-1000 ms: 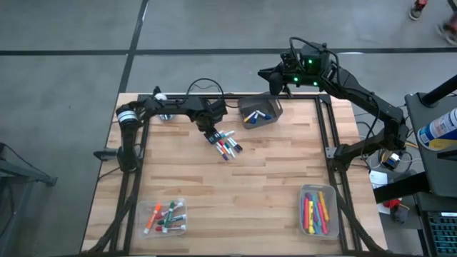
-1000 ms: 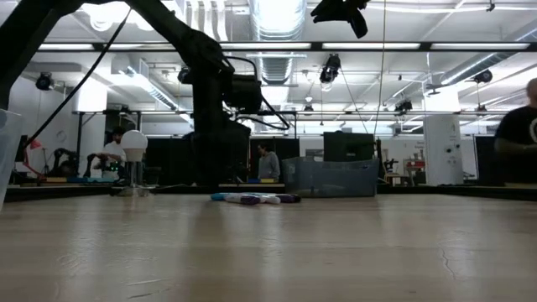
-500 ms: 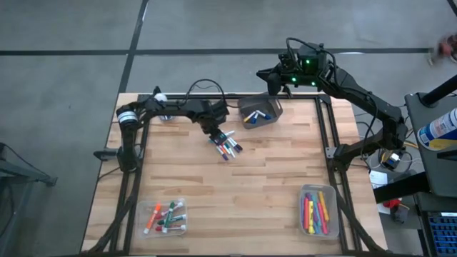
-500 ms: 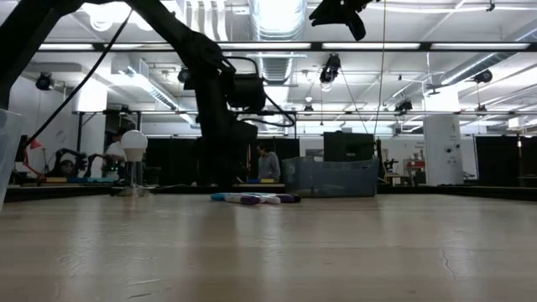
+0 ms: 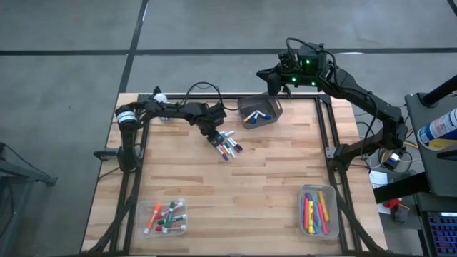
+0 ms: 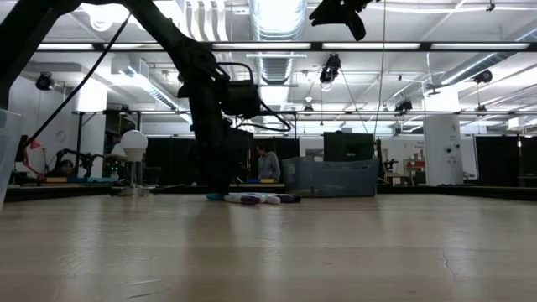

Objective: Pick & Place Markers
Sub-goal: Put the top small light blue highlighter pen into the black bin

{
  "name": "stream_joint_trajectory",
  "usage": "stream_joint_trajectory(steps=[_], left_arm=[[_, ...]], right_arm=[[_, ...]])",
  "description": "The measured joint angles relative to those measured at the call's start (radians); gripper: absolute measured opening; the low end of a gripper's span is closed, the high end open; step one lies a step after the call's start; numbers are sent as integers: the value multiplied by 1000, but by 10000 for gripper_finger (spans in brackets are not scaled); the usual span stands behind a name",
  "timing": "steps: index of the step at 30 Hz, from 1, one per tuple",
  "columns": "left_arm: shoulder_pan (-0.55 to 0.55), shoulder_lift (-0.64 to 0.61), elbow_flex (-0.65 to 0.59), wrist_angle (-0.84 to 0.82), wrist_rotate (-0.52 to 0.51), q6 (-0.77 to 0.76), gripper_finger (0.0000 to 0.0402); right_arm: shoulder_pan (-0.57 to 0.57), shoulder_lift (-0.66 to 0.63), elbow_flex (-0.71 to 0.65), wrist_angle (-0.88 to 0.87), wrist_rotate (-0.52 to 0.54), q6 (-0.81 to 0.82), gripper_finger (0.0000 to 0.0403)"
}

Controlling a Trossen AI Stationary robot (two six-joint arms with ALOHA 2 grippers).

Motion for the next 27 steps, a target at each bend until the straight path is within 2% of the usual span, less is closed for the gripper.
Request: stream_joint_trajectory(steps=[3, 10, 17, 23, 27], left_arm=[[0, 0, 0, 0, 0, 16, 116], [21, 0, 17, -10, 17, 29, 21], [66, 4, 121, -51, 48, 25, 32], [73, 2, 292, -61, 181, -10, 29], [73, 0, 385, 41, 284, -25, 30]], right_arm=[[0, 0, 0, 0, 0, 0, 57], [0, 0, 0, 0, 0, 4, 57], [0, 0, 0, 0, 0, 4, 57], [0, 0, 0, 0, -1, 3, 57], [0, 0, 0, 3, -1, 2, 57]])
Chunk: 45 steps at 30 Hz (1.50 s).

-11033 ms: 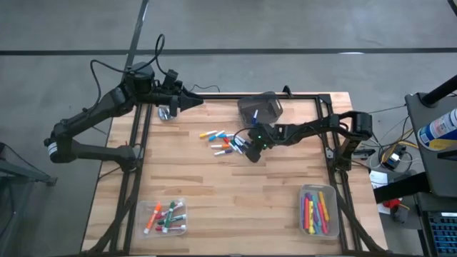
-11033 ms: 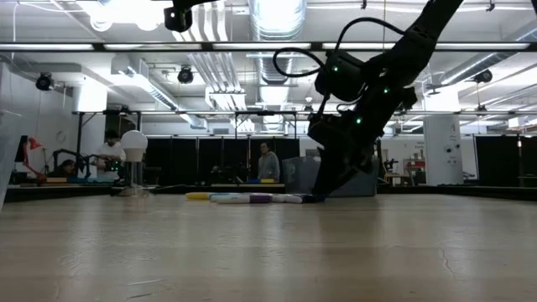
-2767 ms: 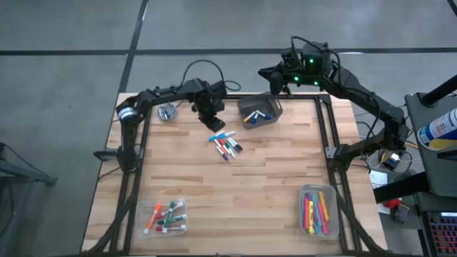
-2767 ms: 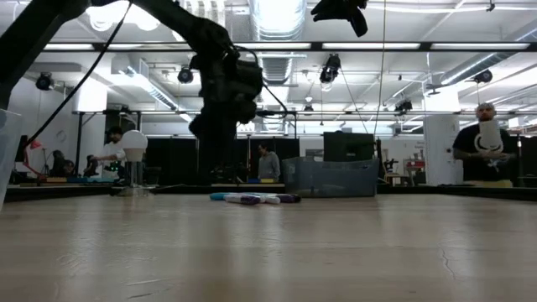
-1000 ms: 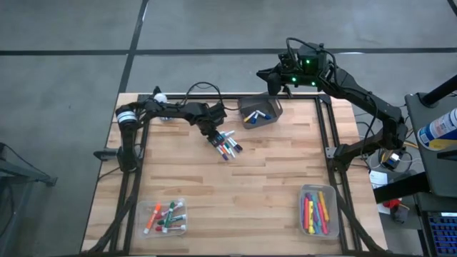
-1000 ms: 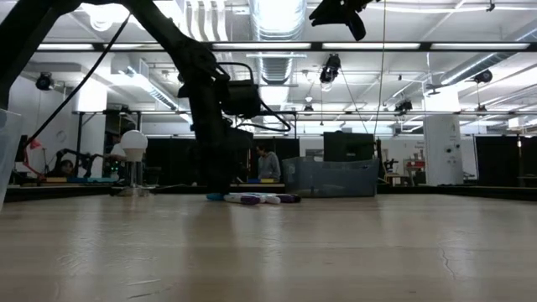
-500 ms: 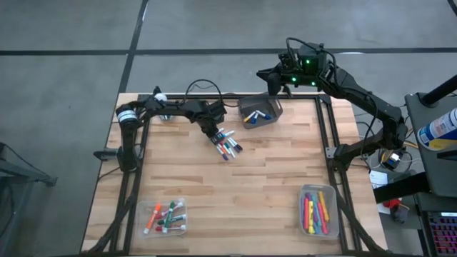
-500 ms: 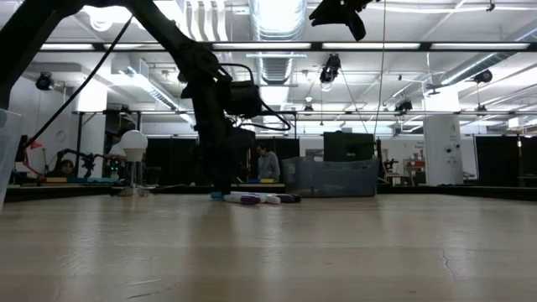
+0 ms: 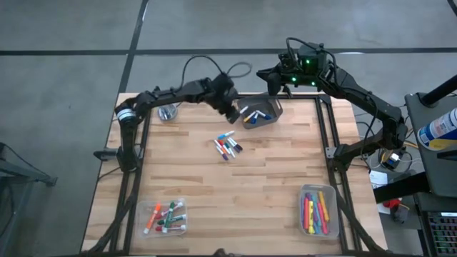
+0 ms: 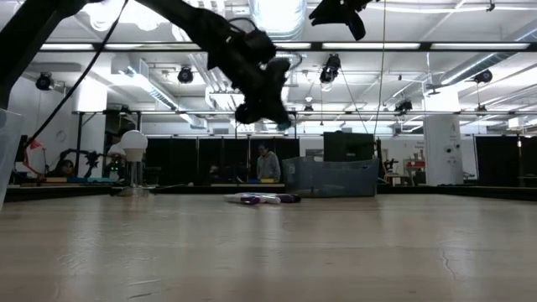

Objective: Pick & Place Markers
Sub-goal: Put the top small light blue highlighter pen into the black bin, then put the small light blue highlighter pen into the black bin

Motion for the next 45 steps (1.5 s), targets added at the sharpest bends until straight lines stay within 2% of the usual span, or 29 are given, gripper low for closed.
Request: stream_joint_trajectory(steps=[3, 11, 16, 22, 35, 41, 45], left_arm=[[0, 0, 40, 98, 59, -1, 31], [6, 54, 59, 259, 58, -105, 32], [18, 132, 57, 243, 86, -168, 32], [40, 157, 67, 249, 63, -232, 42], [73, 163, 120, 242, 59, -224, 136], [73, 144, 189, 155, 178, -207, 140], [70, 96, 203, 22, 230, -78, 140]], right_arm=[[0, 0, 0, 11, 0, 3, 57], [9, -33, 6, 63, -1, 3, 57], [9, -40, 6, 78, -1, 0, 57], [9, -40, 6, 70, -1, 0, 57], [15, -40, 6, 67, -1, -5, 57], [39, -40, 6, 67, -1, -5, 57], [56, -40, 6, 66, -1, -8, 57]])
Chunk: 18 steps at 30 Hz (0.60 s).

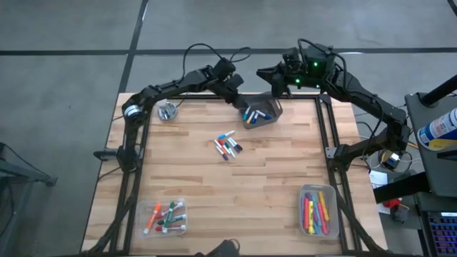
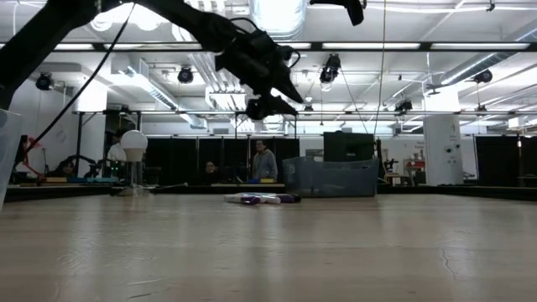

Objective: Pick & Place Markers
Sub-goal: Put the small light blue highlighter pen into the black bin

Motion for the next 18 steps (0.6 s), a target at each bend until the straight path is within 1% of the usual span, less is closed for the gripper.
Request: stream_joint_trajectory(steps=[3, 5, 7, 9, 12, 16, 18], left_arm=[[-5, -37, 0, -127, 6, 115, 140], [-7, -52, 0, -221, 3, 159, 140], [-7, -60, 0, -286, -18, 170, 140], [-10, -60, -1, -340, -61, 173, 140], [-23, -61, -16, -356, -124, 186, 140], [-41, -61, -61, -366, -168, 184, 140], [-52, -61, -89, -362, -222, 181, 140]], right_arm=[[8, 0, 0, -2, -1, 1, 57], [10, -1, 0, -2, 0, 0, 57], [10, -1, 0, -2, 0, 0, 57], [10, -1, 0, -2, 0, 0, 57], [10, -1, 0, -2, 0, -10, 57], [10, 0, 0, -2, 0, -15, 57], [10, 0, 0, -2, 0, -15, 57]])
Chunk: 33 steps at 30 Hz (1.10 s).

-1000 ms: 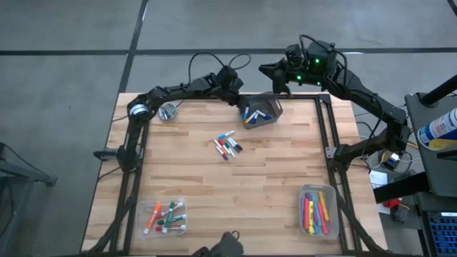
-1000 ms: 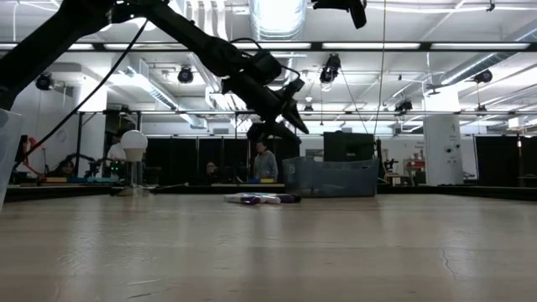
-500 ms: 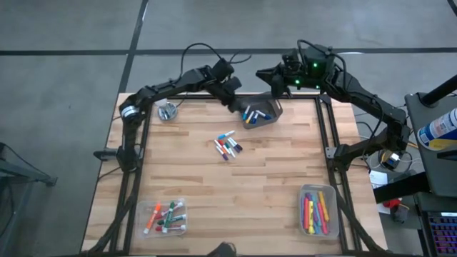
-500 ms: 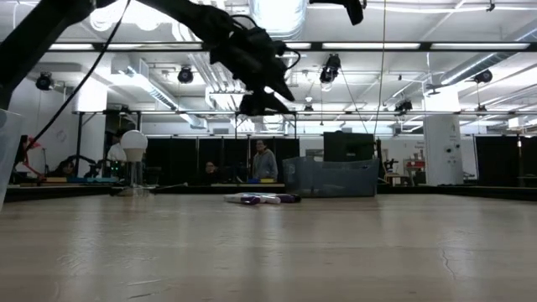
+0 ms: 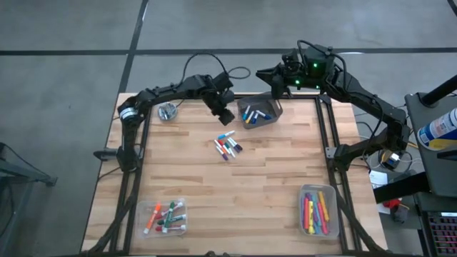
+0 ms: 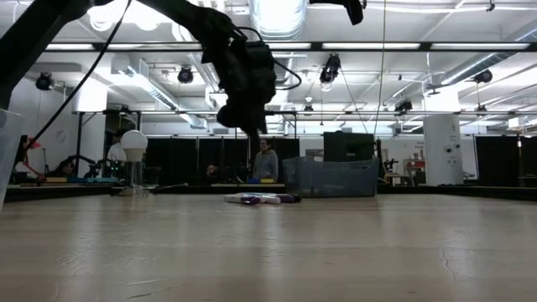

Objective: Pick & Place Markers
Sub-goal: Put the small light blue highlighter pen into the black bin

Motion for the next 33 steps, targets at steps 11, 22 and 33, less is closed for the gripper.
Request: stream_joint_trajectory(steps=[11, 22, 33], left_arm=[[-66, 0, -183, 105, -148, 2, 140], [-79, 0, -389, 408, -159, -55, 140], [-94, -1, -495, 525, -203, -19, 140]], right_arm=[[0, 0, 0, 0, 0, 0, 57], [0, 0, 0, 0, 0, -9, 57], [0, 2, 0, 0, 0, -15, 57]])
